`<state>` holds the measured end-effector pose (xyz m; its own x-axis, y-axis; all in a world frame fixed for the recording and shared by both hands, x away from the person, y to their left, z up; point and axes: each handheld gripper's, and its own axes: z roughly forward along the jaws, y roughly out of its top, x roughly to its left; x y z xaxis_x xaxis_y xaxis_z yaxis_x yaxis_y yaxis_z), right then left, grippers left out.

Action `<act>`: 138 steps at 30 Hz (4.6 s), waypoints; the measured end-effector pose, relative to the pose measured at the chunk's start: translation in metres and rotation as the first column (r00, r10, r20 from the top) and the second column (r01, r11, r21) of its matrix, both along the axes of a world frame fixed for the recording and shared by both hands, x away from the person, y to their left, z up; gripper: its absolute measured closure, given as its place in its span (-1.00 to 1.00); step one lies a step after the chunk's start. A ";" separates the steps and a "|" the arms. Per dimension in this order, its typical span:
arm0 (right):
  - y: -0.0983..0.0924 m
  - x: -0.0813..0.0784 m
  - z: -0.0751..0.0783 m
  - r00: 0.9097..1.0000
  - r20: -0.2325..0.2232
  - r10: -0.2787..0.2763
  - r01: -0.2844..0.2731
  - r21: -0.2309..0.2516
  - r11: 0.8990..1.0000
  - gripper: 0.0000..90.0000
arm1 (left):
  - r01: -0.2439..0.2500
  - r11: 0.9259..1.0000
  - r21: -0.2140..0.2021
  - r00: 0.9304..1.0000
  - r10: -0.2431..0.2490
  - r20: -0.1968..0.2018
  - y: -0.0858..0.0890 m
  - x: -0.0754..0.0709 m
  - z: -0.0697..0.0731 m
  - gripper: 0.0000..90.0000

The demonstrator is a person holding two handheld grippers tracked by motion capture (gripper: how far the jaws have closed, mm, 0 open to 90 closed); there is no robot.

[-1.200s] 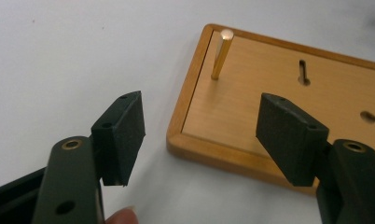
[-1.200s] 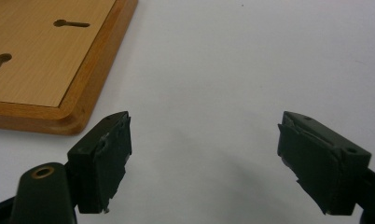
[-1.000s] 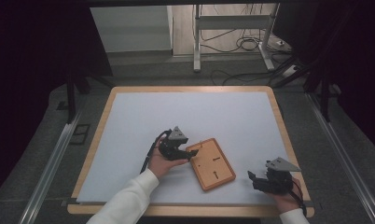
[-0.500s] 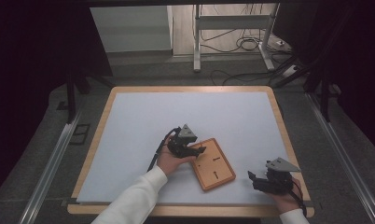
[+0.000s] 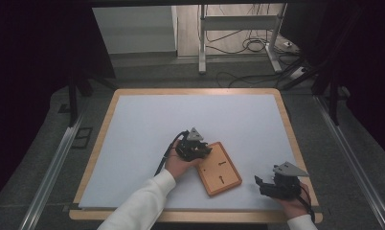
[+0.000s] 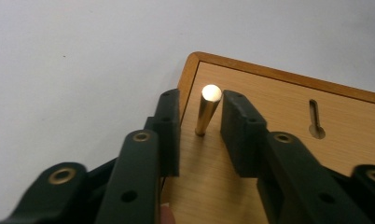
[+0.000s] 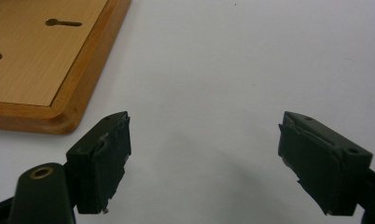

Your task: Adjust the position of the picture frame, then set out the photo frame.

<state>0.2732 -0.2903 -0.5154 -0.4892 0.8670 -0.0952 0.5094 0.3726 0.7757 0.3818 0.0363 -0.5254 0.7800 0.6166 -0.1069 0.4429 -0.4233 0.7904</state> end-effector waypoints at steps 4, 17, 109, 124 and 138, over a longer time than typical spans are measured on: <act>-0.001 0.001 -0.001 1.000 -0.004 -0.001 0.001 -0.002 1.000 -0.61 | 0.000 1.000 -0.006 1.000 0.000 -0.002 -0.001 0.001 -0.001 0.83; -0.001 0.000 0.000 1.000 -0.003 -0.003 0.003 -0.004 1.000 -0.61 | 0.008 1.000 -0.021 1.000 -0.009 -0.014 0.001 0.002 0.001 0.86; 0.017 -0.011 0.004 0.992 0.102 0.070 -0.069 -0.013 0.998 -0.61 | 0.036 0.999 0.036 0.999 -0.037 0.033 0.092 -0.003 0.015 -0.13; 0.020 -0.013 0.004 0.991 0.099 0.090 -0.089 -0.014 0.996 -0.61 | 0.071 0.997 0.040 0.997 -0.072 0.016 0.094 0.005 0.019 -0.15; 0.023 -0.013 0.001 0.992 0.085 0.096 -0.095 -0.020 0.995 -0.61 | 0.093 0.995 0.031 0.996 -0.092 -0.019 0.088 0.011 0.005 -0.10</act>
